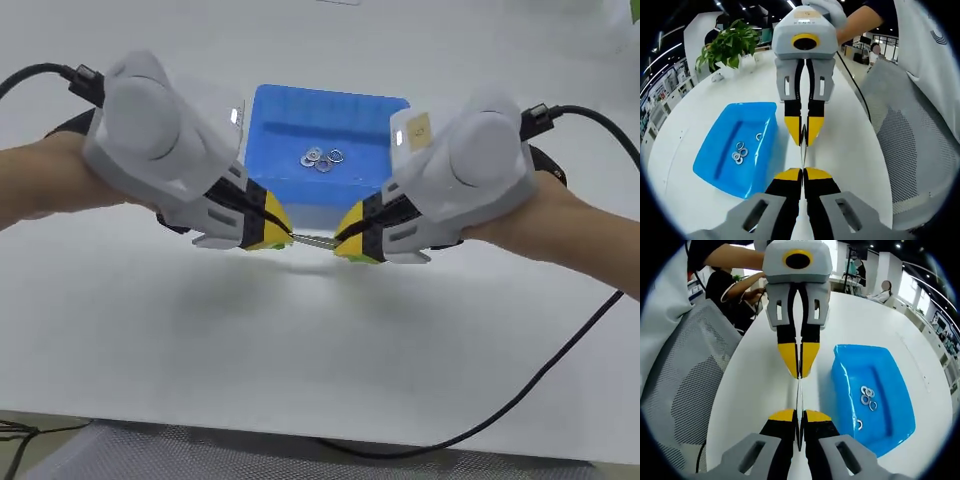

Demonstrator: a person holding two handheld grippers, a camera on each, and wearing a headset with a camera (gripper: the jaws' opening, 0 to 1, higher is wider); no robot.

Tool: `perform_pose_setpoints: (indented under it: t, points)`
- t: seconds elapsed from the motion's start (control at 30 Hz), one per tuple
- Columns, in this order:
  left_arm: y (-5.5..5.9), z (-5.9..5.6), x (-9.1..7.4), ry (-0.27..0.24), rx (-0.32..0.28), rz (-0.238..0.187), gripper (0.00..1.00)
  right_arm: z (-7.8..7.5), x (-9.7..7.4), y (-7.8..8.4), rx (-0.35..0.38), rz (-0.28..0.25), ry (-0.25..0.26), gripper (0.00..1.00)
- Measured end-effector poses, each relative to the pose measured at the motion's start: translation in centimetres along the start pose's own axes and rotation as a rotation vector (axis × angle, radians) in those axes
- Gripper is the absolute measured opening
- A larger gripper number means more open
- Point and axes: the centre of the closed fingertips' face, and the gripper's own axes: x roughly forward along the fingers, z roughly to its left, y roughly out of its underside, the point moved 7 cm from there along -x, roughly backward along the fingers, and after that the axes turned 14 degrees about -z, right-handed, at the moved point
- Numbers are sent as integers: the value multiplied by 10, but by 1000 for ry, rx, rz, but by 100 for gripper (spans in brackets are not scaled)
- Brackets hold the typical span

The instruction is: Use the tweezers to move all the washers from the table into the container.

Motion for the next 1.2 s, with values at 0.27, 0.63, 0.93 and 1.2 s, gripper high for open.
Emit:
perform_pose_setpoints:
  t: [0.27, 0.63, 0.93, 1.2]
  points:
    - [13, 1, 6, 11, 12, 44, 5, -1, 11, 8, -26, 20, -9, 6]
    - [21, -1, 12, -8, 19, 68, 5, 1, 12, 11, -66, 25, 1, 8]
    - [14, -1, -7, -69, -56, 51, 16, 1, 1, 8, -26, -39, 100, 15]
    - [-1, -18, -47, -156, -107, -34, 33, 14, -52, -5, 34, -141, 249, 22]
